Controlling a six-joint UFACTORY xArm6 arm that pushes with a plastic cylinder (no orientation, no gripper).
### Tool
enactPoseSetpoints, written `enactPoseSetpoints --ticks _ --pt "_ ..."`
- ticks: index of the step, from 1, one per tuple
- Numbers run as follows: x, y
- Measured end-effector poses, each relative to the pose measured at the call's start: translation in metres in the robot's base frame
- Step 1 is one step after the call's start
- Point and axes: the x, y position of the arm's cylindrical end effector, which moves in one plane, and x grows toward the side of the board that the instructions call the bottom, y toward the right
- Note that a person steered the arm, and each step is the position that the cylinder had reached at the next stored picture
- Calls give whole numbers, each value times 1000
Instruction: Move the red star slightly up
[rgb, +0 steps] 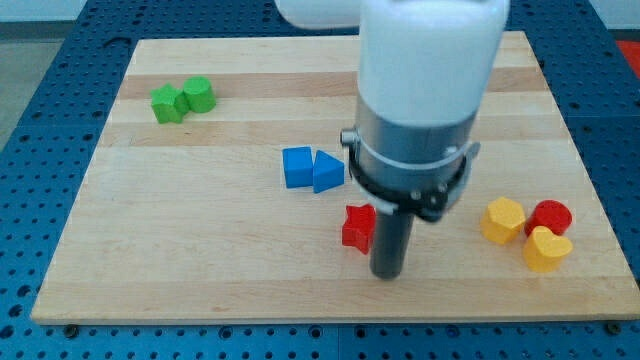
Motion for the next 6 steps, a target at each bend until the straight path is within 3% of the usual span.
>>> enactPoseSetpoints --ticks 1,4,6 --pt "12 -36" --pt "-71 -20" --pt "-88 -20"
